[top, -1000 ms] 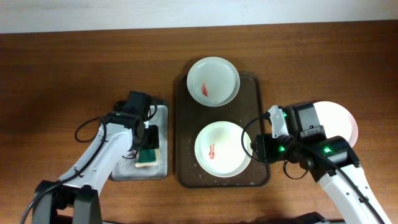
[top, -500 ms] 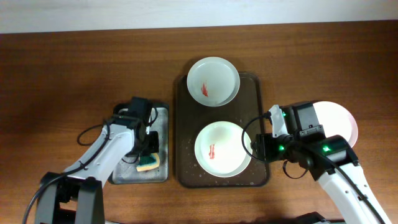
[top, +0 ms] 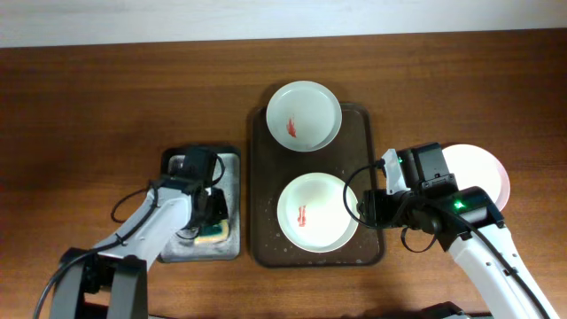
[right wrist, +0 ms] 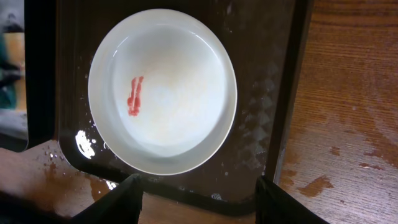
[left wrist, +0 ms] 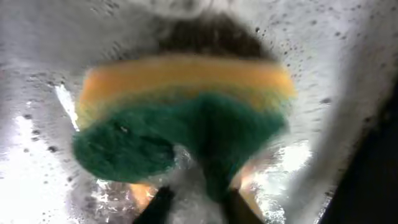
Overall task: Clean dirty plates on tray and stack at the side
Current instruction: 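Grasp the sponge in the basin with the left gripper, then scrub the held plate with the sponge in the left gripper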
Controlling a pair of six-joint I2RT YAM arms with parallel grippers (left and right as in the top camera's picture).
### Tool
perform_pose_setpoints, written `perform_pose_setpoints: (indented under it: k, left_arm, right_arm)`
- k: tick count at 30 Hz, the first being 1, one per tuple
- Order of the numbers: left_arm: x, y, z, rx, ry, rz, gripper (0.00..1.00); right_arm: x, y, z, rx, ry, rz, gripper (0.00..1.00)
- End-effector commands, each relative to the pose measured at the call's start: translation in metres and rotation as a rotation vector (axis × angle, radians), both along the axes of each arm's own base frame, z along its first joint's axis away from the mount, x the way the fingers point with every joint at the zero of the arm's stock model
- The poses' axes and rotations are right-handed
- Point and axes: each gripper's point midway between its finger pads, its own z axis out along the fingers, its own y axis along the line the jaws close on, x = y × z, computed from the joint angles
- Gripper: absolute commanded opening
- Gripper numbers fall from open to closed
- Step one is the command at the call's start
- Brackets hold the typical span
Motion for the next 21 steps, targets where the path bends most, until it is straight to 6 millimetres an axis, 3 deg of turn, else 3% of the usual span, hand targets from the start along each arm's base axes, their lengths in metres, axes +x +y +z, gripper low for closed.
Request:
perform_pose_setpoints:
  k: [1, 3, 7, 9, 10, 12, 18, 21]
  left_arm:
    - [-0.008, -0.003, -0.004, -0.008, 0.036, -0.058, 0.00]
    - [0.003, -0.006, 0.015, -0.010, 0.018, -0.074, 0.00]
    - [0.027, -0.017, 0.080, -0.045, -0.059, -0.153, 0.00]
    - [0.036, -0.040, 0.115, -0.146, -0.127, -0.226, 0.00]
    - [0.038, -0.054, 0.123, -0.187, -0.151, -0.255, 0.00]
    - [0.038, -0.083, 0.126, -0.242, -0.182, -0.325, 0.00]
    - [0.032, -0.128, 0.114, -0.282, -0.164, -0.365, 0.00]
    - [0.027, -0.161, 0.102, -0.302, -0.154, -0.415, 0.00]
  right_arm:
    - [0.004, 0.001, 0.004, -0.001, -0.016, -0.005, 0.59]
    - [0.006, 0.001, 0.002, -0.003, -0.014, -0.006, 0.58]
    - [0.017, -0.009, -0.013, -0.067, 0.019, -0.080, 0.48]
    - [0.026, -0.007, -0.027, -0.077, 0.048, -0.079, 0.46]
    - [0.029, -0.006, -0.036, -0.083, 0.070, -0.078, 0.46]
    - [0.032, -0.004, -0.063, -0.099, 0.152, -0.072, 0.45]
    - [0.039, 0.006, -0.135, -0.107, 0.317, -0.050, 0.31]
    - [0.041, 0.006, -0.156, -0.117, 0.348, -0.050, 0.13]
